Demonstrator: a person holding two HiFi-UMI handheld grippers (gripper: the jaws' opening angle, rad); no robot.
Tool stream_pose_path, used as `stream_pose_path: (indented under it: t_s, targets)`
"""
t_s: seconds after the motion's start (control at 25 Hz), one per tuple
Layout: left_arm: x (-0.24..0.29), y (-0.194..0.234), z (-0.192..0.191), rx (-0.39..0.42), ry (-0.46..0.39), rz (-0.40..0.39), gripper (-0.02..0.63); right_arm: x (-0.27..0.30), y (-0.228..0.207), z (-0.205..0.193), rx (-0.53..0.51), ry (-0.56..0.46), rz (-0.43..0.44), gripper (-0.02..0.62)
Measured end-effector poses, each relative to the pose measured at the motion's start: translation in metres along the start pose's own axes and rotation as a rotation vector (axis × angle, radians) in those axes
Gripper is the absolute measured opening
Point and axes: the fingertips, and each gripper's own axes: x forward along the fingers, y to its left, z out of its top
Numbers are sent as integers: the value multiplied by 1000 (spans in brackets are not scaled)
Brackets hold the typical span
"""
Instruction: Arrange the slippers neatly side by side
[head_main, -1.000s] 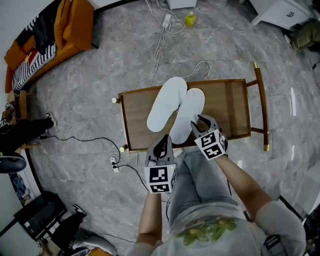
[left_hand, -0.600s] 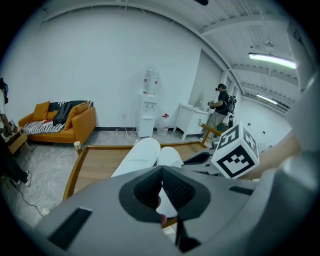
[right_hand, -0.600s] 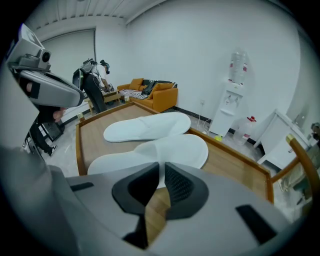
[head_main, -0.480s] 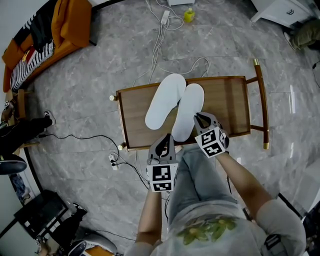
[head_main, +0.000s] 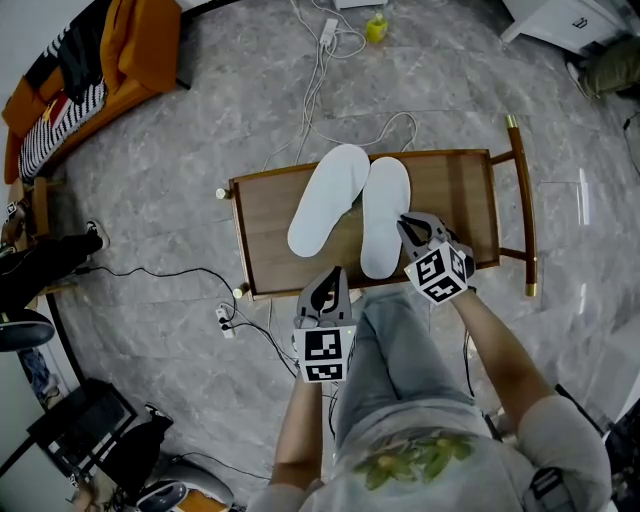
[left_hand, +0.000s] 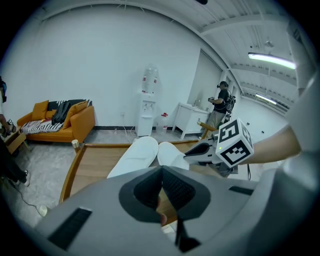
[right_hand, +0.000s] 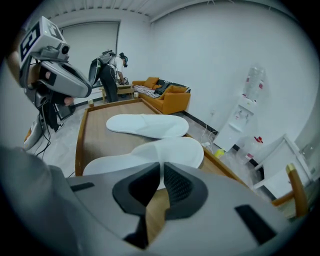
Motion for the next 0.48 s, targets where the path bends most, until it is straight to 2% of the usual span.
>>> stream_pose_path:
  t_s: [0.36, 0.48]
  targets:
    - [-1, -3, -6, 2, 16, -1, 15, 0, -11, -5, -165, 2, 113, 25]
    - [0, -3, -6, 2, 19, -1, 15, 1, -16, -6, -187, 12, 127, 25]
